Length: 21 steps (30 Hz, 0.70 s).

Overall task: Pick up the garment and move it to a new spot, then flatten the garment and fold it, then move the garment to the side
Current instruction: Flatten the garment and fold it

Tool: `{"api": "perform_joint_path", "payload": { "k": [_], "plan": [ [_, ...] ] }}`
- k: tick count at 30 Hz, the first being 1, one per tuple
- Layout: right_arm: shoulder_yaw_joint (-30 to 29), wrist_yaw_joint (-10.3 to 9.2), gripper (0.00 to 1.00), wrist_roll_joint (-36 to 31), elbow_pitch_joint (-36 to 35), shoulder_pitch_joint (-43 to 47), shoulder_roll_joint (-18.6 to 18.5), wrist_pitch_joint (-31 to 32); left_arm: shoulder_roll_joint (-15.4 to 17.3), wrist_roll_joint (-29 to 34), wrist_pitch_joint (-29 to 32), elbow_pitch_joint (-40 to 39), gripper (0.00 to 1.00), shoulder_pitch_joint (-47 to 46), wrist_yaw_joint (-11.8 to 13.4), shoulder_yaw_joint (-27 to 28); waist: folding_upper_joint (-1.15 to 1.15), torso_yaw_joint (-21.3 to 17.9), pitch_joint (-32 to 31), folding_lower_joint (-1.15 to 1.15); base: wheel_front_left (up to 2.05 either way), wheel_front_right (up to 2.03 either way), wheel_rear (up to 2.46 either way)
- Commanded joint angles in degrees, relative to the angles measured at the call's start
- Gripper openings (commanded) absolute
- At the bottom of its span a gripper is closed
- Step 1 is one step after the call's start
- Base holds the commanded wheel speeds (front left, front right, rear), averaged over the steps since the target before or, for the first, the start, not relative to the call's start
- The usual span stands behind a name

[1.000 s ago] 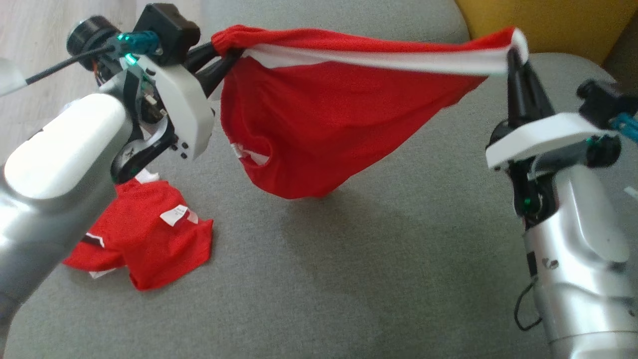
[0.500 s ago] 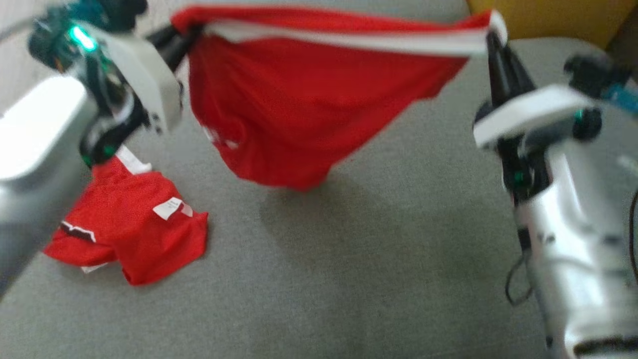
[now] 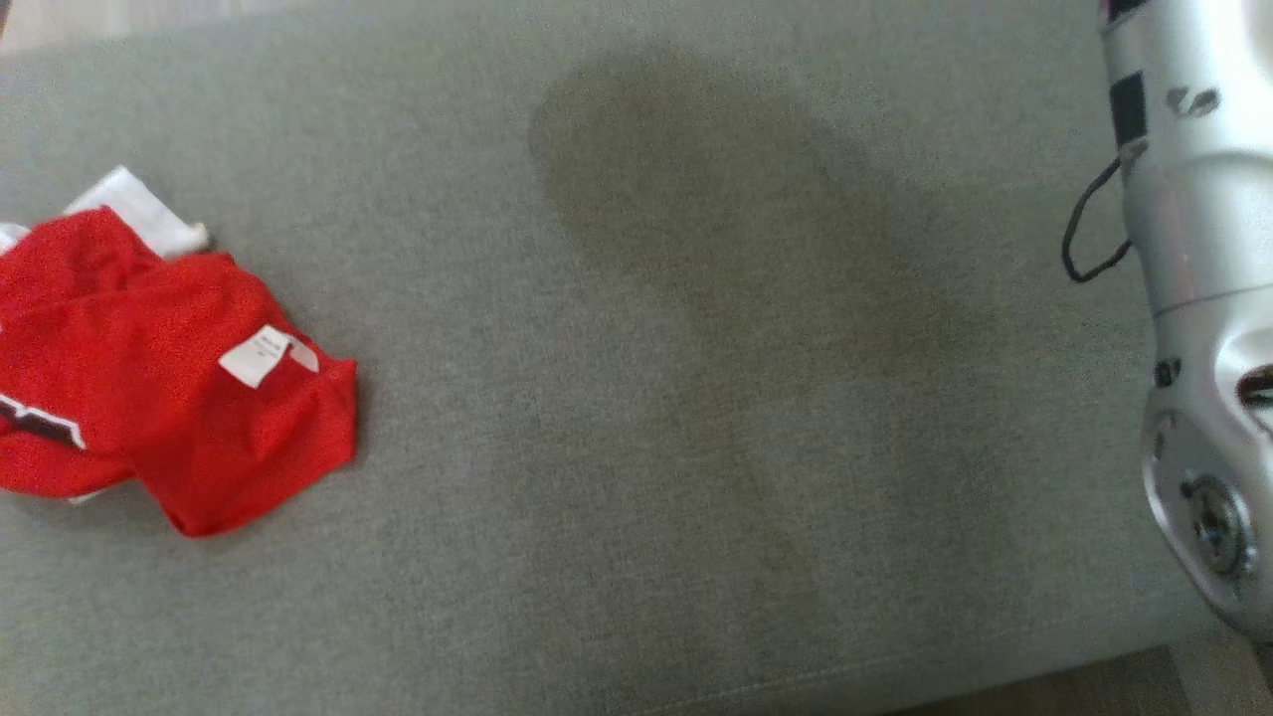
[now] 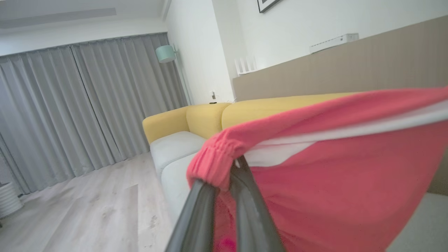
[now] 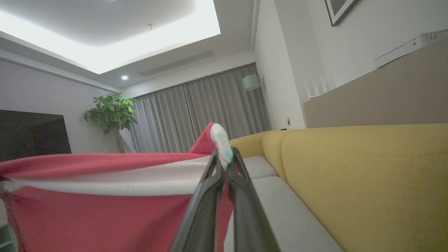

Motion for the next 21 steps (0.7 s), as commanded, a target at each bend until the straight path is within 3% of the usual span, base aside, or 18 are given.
{"api": "perform_joint_path", "payload": {
  "k": [1,9,14,21],
  "plan": [
    [-0.93,-0.04,0.00,-0.59,0.36,-0.98,0.30,-0.48,0.90,-0.10,-1.65,0.99,0.00,-2.98,0.17,2.55,0.00,-0.26,2.95,-0.02,0.00,0.00,0.00],
    [-0.51,-0.04,0.00,-3.89,8.28,7.47,-0.45,-0.60,-5.72,-2.00,-9.16,6.53,0.00,8.81,-5.02,-1.09,0.00,0.67,3.25,-0.02,0.00,0.00,0.00],
    [3.92,-0.04,0.00,-2.53,14.49,14.05,-3.61,2.06,-7.90,-5.09,-11.24,4.49,0.00,21.85,-6.12,-4.01,0.00,1.72,1.11,-0.02,0.00,0.00,0.00],
    [7.89,-0.04,0.00,1.04,18.33,19.72,-8.43,11.32,-9.30,-7.30,-12.10,-1.77,0.00,35.05,-6.39,-8.43,0.00,1.98,-2.57,-0.02,0.00,0.00,0.00]
  ]
}}
